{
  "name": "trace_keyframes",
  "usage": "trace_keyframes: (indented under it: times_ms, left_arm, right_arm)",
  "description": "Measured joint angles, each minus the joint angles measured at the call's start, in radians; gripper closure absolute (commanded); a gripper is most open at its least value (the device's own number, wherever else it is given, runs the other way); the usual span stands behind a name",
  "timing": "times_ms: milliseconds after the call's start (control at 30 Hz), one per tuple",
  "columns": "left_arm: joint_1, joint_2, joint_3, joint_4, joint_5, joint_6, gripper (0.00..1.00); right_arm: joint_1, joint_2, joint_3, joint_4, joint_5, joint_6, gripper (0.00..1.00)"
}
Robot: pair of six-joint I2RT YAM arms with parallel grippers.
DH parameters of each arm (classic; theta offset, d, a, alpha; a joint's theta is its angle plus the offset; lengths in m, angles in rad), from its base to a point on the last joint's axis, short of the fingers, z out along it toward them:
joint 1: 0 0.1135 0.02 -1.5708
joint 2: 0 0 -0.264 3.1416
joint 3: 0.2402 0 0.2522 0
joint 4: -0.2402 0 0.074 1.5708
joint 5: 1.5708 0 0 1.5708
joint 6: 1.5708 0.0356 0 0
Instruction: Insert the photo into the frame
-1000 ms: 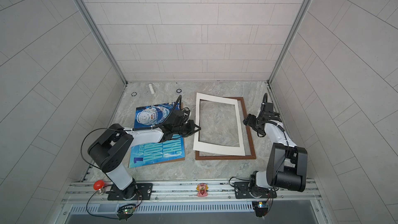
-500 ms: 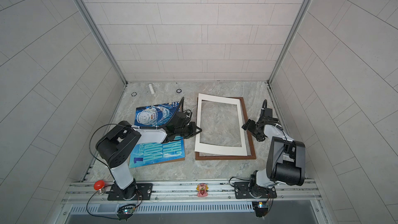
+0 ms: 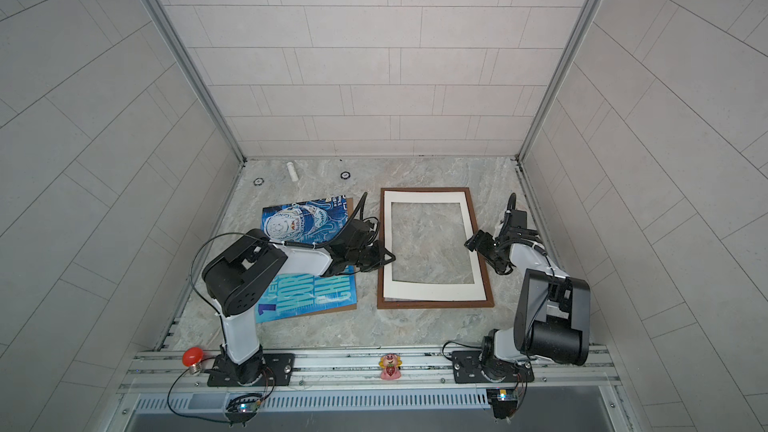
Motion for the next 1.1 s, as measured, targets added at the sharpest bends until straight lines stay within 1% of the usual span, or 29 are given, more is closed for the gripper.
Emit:
trace_keyframes:
  times_ms: [100,233,267,400,433,467,533,600,700,900,1033,1100]
  left_arm:
    - [-0.002,0.011,0.014,-0.013,0.002,0.007,0.88]
    - [-0.006,0.033,0.031,-0.031,0.005,0.016,0.82]
    - [-0.006,0.035,0.032,-0.039,0.004,0.02,0.79]
    - [-0.009,0.037,0.068,-0.096,0.001,0.045,0.62]
    - [-0.011,0.037,0.083,-0.119,-0.003,0.054,0.59]
    - [-0.011,0.037,0.095,-0.14,-0.006,0.063,0.58]
    - [-0.014,0.037,0.132,-0.21,-0.013,0.092,0.57]
    - [-0.015,0.037,0.174,-0.294,-0.026,0.121,0.54]
    - [-0.015,0.037,0.24,-0.425,-0.045,0.168,0.46]
    - [-0.022,0.037,0.36,-0.676,-0.109,0.266,0.33]
    - [-0.026,0.037,0.425,-0.817,-0.156,0.328,0.29]
    - [-0.027,0.037,0.45,-0.881,-0.173,0.356,0.29]
  right_arm:
    - [-0.002,0.002,-0.015,0.01,-0.011,0.001,0.13]
    - [-0.003,0.003,-0.029,0.021,-0.023,0.005,0.13]
    - [-0.003,0.003,-0.029,0.023,-0.024,0.005,0.13]
    - [-0.005,0.003,-0.029,0.027,-0.027,0.008,0.13]
    - [-0.005,0.003,-0.029,0.029,-0.029,0.01,0.13]
    - [-0.005,0.003,-0.029,0.03,-0.03,0.011,0.13]
    - [-0.008,0.003,-0.03,0.037,-0.037,0.017,0.13]
    - [-0.013,0.003,-0.031,0.049,-0.048,0.023,0.14]
    - [-0.019,0.003,-0.034,0.065,-0.063,0.031,0.14]
    - [-0.024,-0.008,-0.04,0.101,-0.105,0.051,0.14]
    - [-0.024,-0.043,-0.059,0.112,-0.124,0.056,0.14]
    - [-0.024,-0.061,-0.066,0.112,-0.13,0.056,0.14]
